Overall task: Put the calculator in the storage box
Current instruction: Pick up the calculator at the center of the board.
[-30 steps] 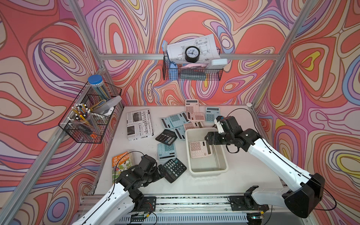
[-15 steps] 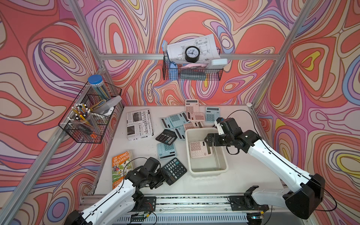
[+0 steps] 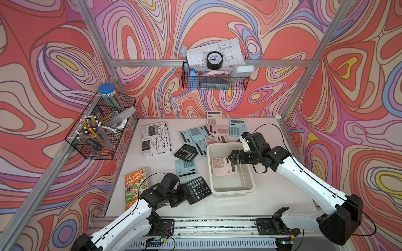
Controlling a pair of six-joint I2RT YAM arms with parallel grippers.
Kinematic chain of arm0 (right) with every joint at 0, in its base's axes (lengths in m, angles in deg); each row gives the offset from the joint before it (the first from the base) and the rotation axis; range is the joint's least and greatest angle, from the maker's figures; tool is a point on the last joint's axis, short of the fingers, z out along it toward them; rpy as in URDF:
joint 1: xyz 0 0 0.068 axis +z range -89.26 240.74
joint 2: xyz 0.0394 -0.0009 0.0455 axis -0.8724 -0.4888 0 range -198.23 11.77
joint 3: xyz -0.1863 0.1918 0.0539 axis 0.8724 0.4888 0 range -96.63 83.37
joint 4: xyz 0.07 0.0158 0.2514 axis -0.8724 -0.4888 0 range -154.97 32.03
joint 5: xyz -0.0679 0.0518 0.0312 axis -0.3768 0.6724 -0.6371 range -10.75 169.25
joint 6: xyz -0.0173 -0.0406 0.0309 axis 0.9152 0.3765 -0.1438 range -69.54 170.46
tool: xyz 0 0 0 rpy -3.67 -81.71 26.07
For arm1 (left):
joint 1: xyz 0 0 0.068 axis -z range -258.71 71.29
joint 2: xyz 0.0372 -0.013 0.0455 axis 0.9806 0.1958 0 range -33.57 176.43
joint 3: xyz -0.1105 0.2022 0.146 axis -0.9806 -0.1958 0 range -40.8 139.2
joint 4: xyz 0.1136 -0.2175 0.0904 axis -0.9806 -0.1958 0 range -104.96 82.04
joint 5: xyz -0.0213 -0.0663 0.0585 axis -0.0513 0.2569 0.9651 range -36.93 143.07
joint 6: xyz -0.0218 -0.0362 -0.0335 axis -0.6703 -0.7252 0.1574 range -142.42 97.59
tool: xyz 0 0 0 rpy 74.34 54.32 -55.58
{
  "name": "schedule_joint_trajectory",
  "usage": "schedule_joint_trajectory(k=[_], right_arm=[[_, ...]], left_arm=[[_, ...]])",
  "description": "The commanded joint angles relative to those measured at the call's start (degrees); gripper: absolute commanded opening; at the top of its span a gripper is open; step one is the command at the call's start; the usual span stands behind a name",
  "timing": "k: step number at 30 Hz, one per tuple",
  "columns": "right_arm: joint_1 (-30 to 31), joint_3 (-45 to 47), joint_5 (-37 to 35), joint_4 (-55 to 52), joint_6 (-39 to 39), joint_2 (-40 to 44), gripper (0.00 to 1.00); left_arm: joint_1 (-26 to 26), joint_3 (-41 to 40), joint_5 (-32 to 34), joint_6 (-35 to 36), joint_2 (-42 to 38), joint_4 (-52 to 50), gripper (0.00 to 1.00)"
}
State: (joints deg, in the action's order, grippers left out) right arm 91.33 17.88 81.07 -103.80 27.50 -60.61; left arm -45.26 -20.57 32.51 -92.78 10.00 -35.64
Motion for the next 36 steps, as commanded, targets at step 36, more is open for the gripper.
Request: schedule_joint_trajectory(k=[36], right_arm=[[0.26, -0.96, -28.33, -6.29, -4.92, 9.31, 0.98]], left_arm=[[1.02, 59.11, 4.47, 25.19, 15.89, -34.92, 0.0]])
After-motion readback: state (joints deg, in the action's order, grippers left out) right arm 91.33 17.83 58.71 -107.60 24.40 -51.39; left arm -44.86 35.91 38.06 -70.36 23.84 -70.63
